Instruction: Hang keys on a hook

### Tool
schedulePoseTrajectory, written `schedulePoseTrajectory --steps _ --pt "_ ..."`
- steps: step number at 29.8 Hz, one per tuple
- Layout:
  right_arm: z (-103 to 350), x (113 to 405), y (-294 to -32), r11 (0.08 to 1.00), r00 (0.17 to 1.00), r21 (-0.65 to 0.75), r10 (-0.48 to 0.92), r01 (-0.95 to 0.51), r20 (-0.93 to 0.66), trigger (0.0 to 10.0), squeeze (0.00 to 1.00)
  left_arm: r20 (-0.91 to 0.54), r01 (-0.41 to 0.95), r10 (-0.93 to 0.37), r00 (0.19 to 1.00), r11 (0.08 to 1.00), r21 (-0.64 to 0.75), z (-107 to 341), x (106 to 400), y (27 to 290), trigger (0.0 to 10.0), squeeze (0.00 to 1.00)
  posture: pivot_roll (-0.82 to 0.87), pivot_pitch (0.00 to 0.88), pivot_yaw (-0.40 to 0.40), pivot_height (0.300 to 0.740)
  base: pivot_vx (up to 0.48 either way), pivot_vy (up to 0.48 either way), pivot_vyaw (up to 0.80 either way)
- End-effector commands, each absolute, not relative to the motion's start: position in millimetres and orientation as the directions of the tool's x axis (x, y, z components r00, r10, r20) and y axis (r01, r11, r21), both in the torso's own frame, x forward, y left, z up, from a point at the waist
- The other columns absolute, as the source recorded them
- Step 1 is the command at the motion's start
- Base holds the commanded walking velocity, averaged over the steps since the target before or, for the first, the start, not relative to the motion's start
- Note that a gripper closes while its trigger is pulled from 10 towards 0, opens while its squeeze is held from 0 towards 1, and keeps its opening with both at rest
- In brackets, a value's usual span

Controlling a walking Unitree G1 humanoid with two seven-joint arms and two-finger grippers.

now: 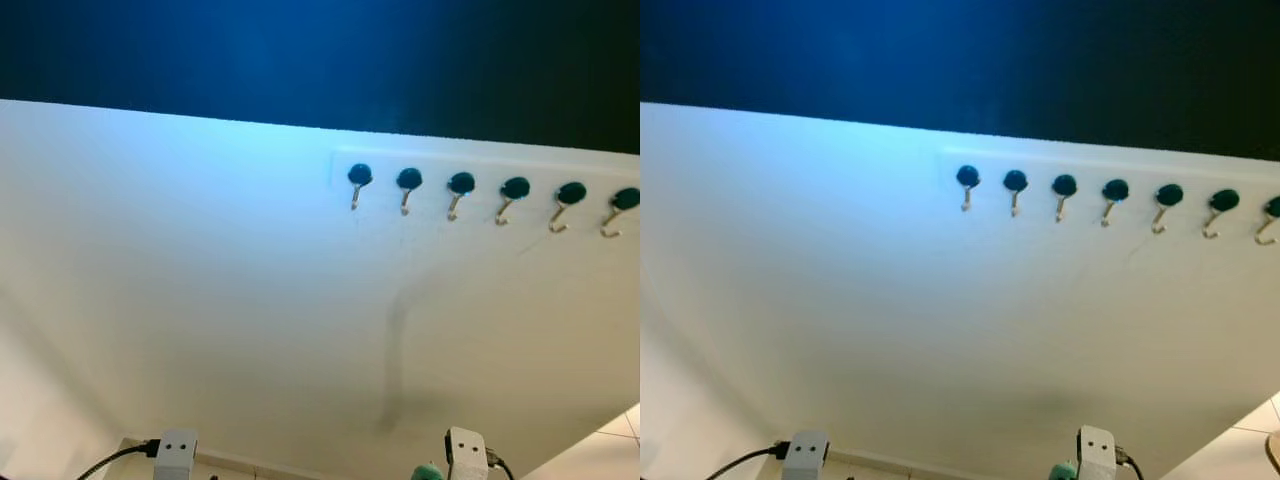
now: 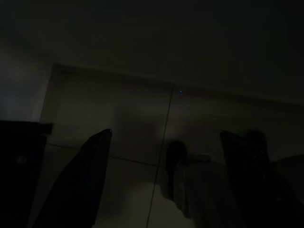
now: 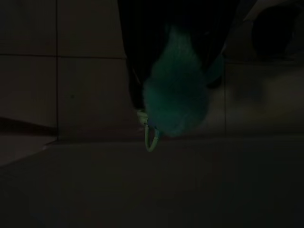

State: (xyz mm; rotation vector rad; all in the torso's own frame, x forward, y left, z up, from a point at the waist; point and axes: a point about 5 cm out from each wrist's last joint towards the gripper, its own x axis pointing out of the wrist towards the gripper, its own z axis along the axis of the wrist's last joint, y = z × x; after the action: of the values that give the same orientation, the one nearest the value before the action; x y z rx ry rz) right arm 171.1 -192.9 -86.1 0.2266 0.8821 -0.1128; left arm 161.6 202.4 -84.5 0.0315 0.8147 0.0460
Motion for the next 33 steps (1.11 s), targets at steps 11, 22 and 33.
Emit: schedulePoseTrajectory --steps 11,22,33 --pt "-87.8 169.0 -190.1 0.970 0.618 0.156 0.008 0.186 -0.786 10.0 0.00 -0.734 -0.029 0.046 0.678 0.999 0.035 -86.2 159.4 199.0 10.0 0.00 0.04 0.053 -0.008 0.740 -0.307 0.000 0.00" --pt "-88.9 166.7 -189.7 0.968 0.612 0.158 0.005 0.196 -0.791 10.0 0.00 -0.723 -0.015 0.036 0.690 0.999 0.035 -83.2 166.0 199.3 10.0 0.00 0.04 0.052 -0.002 0.740 -0.308 0.000 0.00" --pt "-88.7 167.6 -188.1 0.967 0.615 0.163 0.009 0.195 -0.788 10.0 0.00 -0.709 -0.003 0.027 0.705 0.999 0.035 -81.1 169.4 198.3 10.0 0.00 0.04 0.043 0.001 0.740 -0.308 0.000 0.00"
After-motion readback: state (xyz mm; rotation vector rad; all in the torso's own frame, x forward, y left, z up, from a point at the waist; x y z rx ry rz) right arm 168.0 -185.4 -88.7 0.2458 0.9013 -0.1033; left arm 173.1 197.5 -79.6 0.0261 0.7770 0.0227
